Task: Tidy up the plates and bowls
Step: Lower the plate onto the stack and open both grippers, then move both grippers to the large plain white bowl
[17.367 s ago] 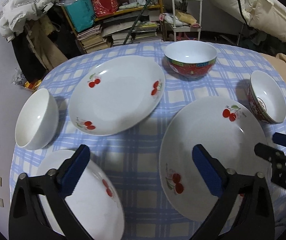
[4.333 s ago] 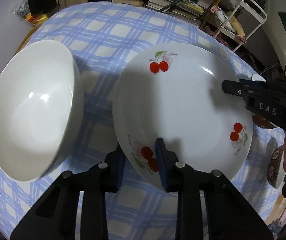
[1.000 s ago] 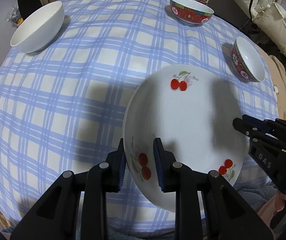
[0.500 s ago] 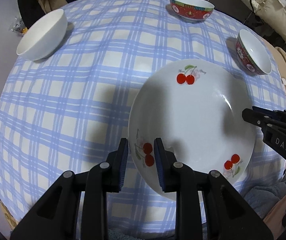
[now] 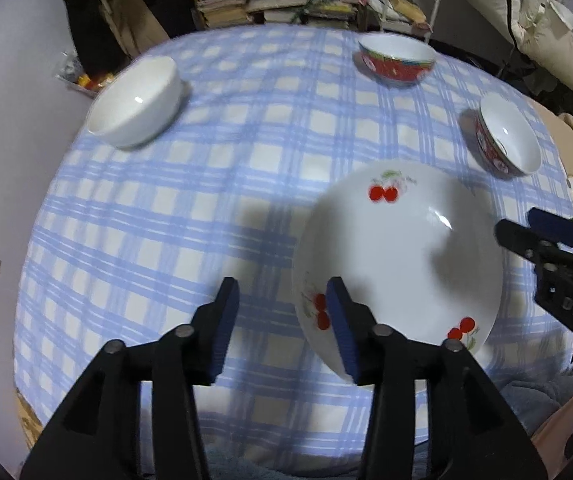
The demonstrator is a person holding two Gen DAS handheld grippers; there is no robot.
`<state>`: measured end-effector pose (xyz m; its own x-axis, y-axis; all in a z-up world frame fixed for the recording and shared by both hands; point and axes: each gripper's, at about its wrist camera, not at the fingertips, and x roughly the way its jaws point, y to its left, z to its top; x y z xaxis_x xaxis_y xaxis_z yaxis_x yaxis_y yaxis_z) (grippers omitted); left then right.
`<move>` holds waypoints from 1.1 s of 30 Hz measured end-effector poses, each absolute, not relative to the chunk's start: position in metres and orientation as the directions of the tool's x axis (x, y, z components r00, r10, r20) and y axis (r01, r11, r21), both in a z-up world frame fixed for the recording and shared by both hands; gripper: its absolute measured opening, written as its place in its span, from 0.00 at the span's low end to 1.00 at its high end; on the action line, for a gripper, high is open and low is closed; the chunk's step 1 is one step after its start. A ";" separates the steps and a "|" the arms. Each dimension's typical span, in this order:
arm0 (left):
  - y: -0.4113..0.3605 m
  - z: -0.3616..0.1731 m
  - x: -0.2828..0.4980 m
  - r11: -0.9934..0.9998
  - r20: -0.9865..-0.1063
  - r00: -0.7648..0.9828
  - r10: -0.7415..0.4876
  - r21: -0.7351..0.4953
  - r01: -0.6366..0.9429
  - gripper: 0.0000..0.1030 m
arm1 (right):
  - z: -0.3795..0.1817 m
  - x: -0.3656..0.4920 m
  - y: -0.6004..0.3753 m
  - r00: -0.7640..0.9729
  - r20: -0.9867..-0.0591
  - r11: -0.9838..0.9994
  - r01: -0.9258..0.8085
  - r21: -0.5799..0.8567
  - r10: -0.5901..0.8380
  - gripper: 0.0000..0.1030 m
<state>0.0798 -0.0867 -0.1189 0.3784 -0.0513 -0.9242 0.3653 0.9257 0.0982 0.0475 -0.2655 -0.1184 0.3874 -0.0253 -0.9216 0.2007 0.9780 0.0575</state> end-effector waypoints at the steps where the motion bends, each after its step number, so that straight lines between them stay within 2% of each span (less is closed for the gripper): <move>1: -0.083 -0.112 0.081 0.928 -0.918 0.393 -0.055 0.099 0.360 0.52 | -0.114 0.047 -0.265 0.403 -0.915 0.978 0.201 0.055 -0.031 0.48; 3: -0.076 -0.100 0.083 0.933 -0.906 0.419 -0.057 0.101 0.345 0.59 | -0.099 0.044 -0.266 0.459 -0.887 0.977 0.204 0.064 -0.038 0.57; 6: -0.071 -0.090 0.086 0.933 -0.887 0.461 -0.018 0.151 0.328 0.78 | -0.084 0.041 -0.268 0.518 -0.855 0.975 0.203 0.095 -0.024 0.67; 8: -0.067 -0.084 0.088 0.932 -0.874 0.486 -0.005 0.173 0.320 0.79 | -0.076 0.041 -0.269 0.545 -0.839 0.971 0.204 0.122 -0.009 0.72; 12: -0.059 -0.079 0.097 0.936 -0.879 0.477 -0.005 0.164 0.311 0.84 | -0.064 0.045 -0.266 0.589 -0.808 0.970 0.208 0.128 -0.019 0.91; 15: -0.055 -0.074 0.106 0.935 -0.874 0.485 0.011 0.181 0.306 0.85 | -0.054 0.054 -0.263 0.624 -0.781 0.975 0.188 0.118 -0.025 0.97; 20: -0.045 -0.069 0.126 0.940 -0.870 0.492 0.032 0.194 0.281 0.86 | -0.046 0.074 -0.265 0.638 -0.770 0.979 0.170 0.111 -0.024 0.98; 33: 0.016 -0.063 0.203 0.958 -0.852 0.514 0.097 0.220 0.185 0.86 | -0.044 0.160 -0.227 0.635 -0.766 0.984 0.053 0.167 0.096 0.98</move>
<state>0.2028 0.0155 -0.0635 0.5140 0.0968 -0.8523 0.1850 0.9577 0.2204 0.1601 -0.2273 -0.0437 0.6355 0.0958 -0.7661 0.0534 0.9844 0.1674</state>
